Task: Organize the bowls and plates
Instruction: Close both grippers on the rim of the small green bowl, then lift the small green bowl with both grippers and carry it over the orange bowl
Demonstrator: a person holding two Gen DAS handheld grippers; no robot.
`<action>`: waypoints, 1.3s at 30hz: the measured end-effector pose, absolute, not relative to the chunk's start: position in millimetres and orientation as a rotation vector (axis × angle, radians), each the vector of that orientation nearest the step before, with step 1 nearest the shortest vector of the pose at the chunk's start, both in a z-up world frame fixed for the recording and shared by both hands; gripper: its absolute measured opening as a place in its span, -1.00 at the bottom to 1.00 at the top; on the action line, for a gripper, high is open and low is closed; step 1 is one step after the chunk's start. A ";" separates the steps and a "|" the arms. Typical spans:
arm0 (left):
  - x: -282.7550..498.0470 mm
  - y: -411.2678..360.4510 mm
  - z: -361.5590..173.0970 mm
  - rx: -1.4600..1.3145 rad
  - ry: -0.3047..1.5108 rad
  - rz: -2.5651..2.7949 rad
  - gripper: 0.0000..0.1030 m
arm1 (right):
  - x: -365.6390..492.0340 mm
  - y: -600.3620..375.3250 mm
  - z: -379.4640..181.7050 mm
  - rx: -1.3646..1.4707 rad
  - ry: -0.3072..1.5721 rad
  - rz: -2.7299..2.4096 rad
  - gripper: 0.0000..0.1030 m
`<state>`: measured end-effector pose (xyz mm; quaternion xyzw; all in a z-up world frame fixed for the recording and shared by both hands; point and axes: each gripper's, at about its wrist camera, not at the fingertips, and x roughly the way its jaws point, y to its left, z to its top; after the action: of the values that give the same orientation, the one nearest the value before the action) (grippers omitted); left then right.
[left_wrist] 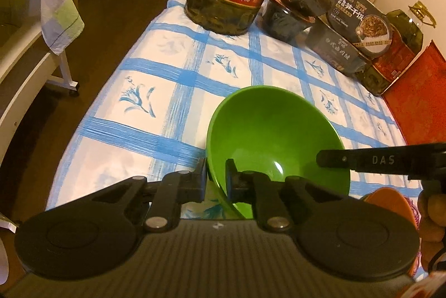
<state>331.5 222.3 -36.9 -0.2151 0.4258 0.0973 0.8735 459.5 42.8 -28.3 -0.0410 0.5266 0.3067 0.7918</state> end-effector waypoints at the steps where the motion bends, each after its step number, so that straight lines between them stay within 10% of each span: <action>1: 328.7 223.4 -33.0 -0.446 0.886 0.204 -0.78 | 456.2 43.4 -24.3 -0.085 1.127 0.664 -0.86; 17: 219.1 215.5 62.1 -0.378 0.795 0.195 -0.78 | 329.6 29.1 52.8 -0.035 1.003 0.693 -0.85; 39: 73.5 130.0 47.3 -0.402 0.812 0.152 -0.78 | 166.2 -74.2 35.1 0.073 1.003 0.650 -0.83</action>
<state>73.5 130.0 47.3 -0.1940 0.3919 0.0736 0.8963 166.2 -74.2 35.1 0.0344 0.4721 0.3062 0.8260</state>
